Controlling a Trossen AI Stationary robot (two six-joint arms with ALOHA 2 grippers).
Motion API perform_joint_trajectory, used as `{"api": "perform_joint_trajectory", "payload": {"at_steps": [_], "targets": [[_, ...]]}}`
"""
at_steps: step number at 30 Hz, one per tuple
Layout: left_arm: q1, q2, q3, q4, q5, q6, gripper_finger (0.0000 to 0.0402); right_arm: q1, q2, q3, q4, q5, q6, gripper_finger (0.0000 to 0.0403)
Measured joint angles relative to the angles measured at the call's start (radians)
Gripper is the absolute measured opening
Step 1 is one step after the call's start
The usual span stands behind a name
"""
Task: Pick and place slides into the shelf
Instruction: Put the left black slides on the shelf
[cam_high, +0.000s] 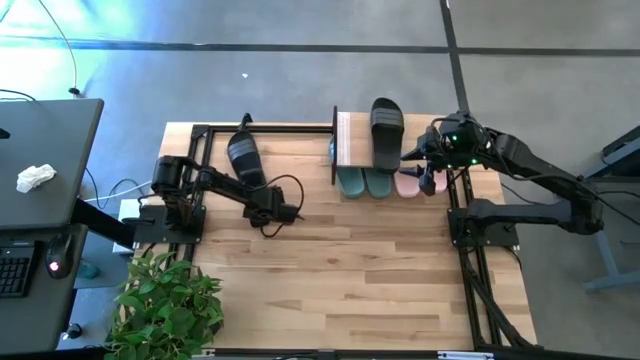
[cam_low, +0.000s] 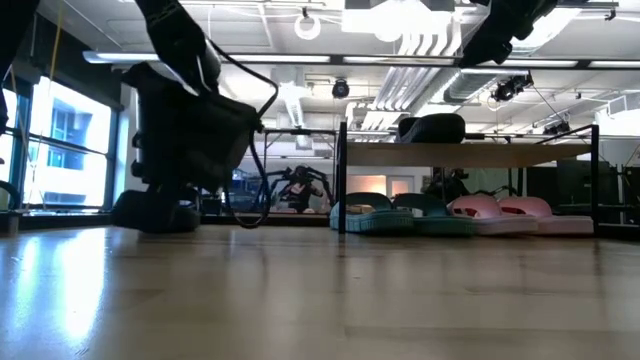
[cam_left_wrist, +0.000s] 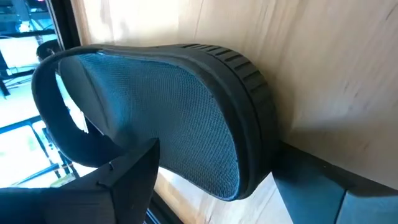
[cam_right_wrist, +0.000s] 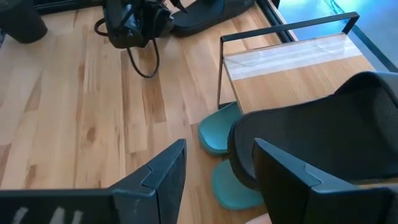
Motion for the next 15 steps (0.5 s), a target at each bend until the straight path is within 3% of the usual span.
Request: {"api": "perform_joint_trajectory", "payload": {"at_steps": [15], "targets": [[-0.013, 0.001, -0.010, 0.037, -0.008, 0.074, 0.0288, 0.000, 0.000, 0.000, 0.026, -0.003, 0.011, 0.0171]]}}
